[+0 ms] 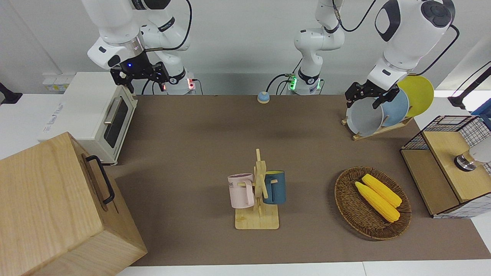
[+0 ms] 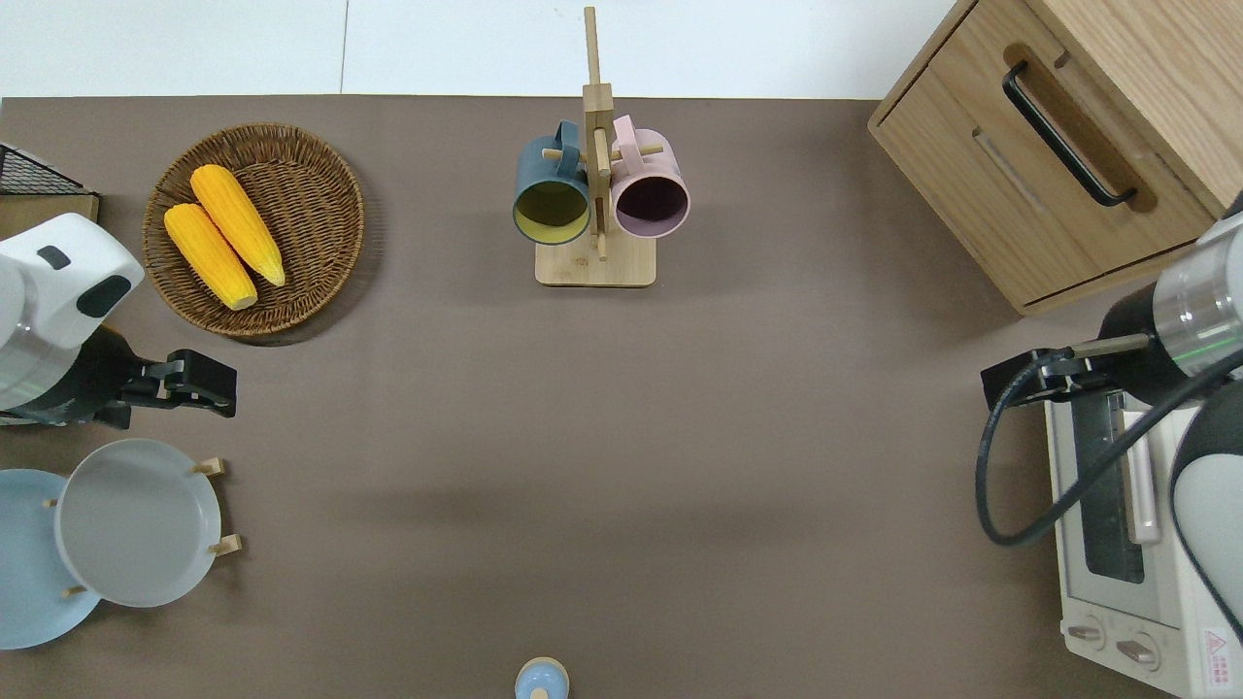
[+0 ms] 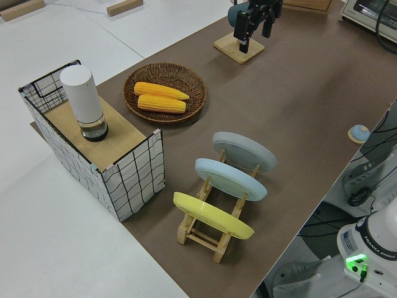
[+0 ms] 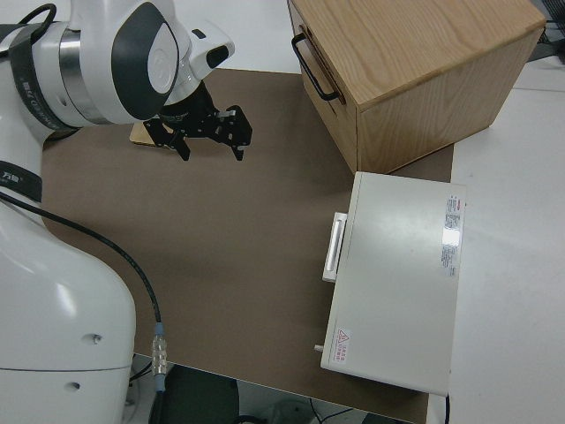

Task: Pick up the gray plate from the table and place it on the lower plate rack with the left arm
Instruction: 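Open the left gripper and withdraw it away from the rack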

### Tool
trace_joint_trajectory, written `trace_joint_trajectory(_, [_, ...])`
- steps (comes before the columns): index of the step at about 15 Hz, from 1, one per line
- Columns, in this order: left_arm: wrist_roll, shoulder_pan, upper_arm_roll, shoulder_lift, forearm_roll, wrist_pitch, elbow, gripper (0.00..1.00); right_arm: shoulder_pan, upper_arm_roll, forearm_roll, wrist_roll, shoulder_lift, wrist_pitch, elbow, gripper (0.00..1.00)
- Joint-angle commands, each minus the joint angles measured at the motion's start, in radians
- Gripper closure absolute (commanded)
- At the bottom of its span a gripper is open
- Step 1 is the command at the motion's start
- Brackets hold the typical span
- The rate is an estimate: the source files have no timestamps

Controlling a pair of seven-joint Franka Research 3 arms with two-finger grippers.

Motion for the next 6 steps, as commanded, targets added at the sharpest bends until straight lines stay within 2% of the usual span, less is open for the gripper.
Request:
trace_joint_trajectory(1, [0.041, 0.005, 0.001, 0.016, -0.017, 0.045, 0.040, 0.01, -0.023, 0.020, -0.006, 0.012, -0.002, -0.011, 0.007, 0.017])
trace_joint_trajectory(6, [0.043, 0.005, 0.001, 0.017, -0.015, 0.045, 0.048, 0.01, -0.023, 0.020, -0.006, 0.012, -0.002, -0.011, 0.007, 0.017])
